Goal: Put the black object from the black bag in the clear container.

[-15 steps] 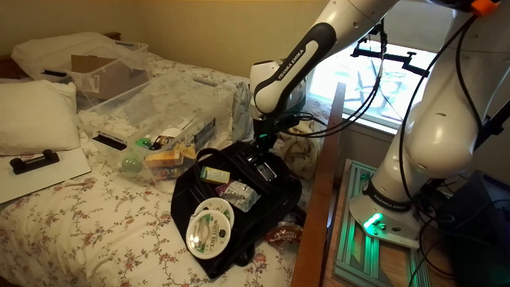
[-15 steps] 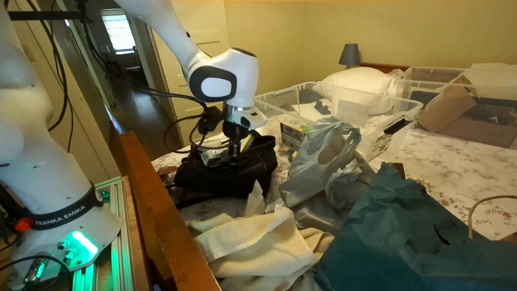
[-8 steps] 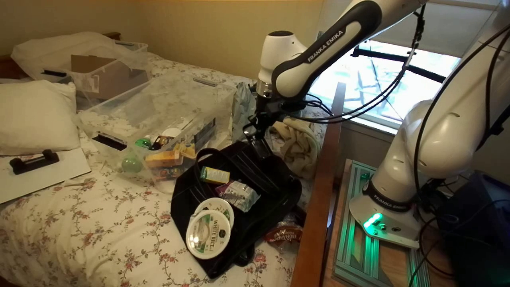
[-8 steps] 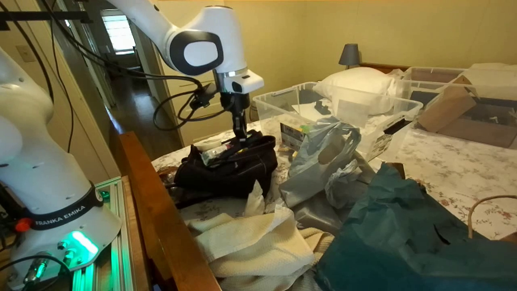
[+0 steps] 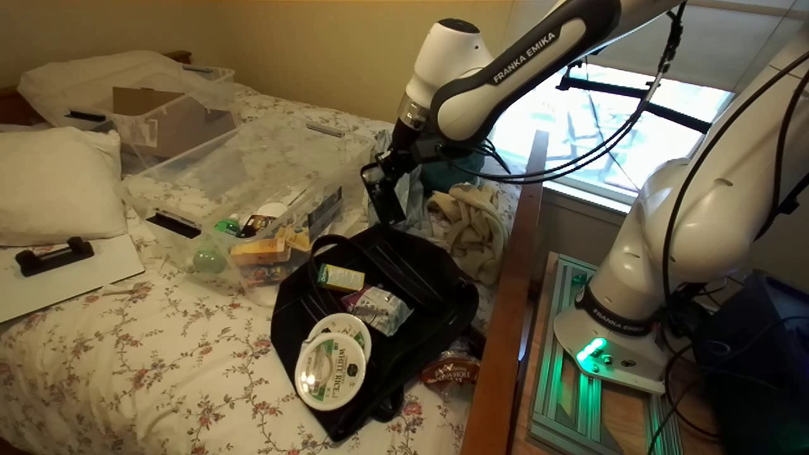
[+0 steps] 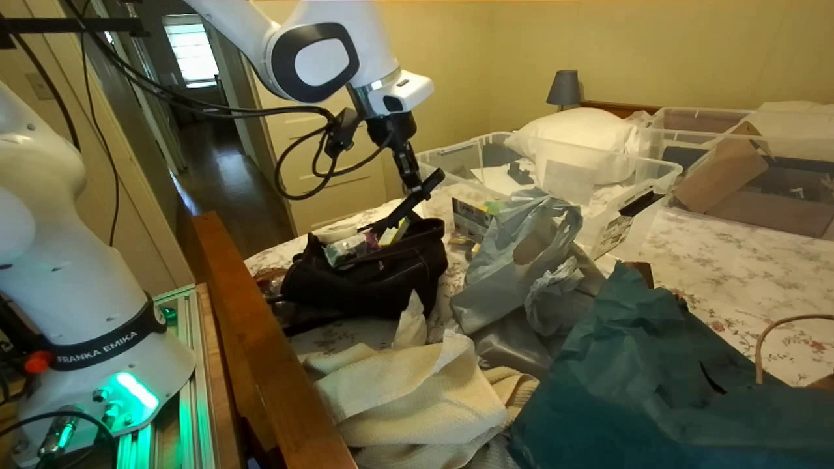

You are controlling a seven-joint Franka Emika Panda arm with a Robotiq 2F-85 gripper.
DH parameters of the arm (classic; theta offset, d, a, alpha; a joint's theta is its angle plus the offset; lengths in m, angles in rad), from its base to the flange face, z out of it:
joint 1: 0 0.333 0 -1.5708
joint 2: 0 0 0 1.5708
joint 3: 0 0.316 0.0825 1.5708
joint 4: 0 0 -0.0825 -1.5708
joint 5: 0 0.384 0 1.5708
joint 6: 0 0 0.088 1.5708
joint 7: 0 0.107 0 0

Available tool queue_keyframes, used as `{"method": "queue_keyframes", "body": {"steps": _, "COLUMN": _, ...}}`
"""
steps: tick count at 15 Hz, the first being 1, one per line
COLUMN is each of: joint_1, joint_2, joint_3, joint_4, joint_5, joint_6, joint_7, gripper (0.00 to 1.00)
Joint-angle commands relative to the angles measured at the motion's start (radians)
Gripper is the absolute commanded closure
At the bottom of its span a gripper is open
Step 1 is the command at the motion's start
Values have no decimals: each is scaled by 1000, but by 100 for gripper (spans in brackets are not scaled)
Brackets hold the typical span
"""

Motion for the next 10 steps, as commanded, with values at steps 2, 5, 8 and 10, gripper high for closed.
{"method": "queue_keyframes", "body": {"steps": 2, "joint_1": -23, "joint_2": 0, "joint_3": 23, "joint_4": 1, "joint_5": 11, "joint_6": 0, "joint_7": -11, "gripper": 93}}
{"method": "queue_keyframes", "body": {"steps": 5, "joint_1": -26, "joint_2": 7, "joint_3": 25, "joint_4": 27, "joint_5": 38, "joint_6": -21, "joint_7": 33, "gripper": 98}}
{"method": "queue_keyframes", "body": {"steps": 8, "joint_1": -17, "joint_2": 31, "joint_3": 19, "joint_4": 100, "joint_5": 154, "joint_6": -24, "joint_7": 99, "gripper": 98}}
{"method": "queue_keyframes", "body": {"steps": 10, "joint_1": -15, "joint_2": 53, "joint_3": 21, "joint_4": 156, "joint_5": 213, "joint_6": -18, "joint_7": 117, "gripper": 98}}
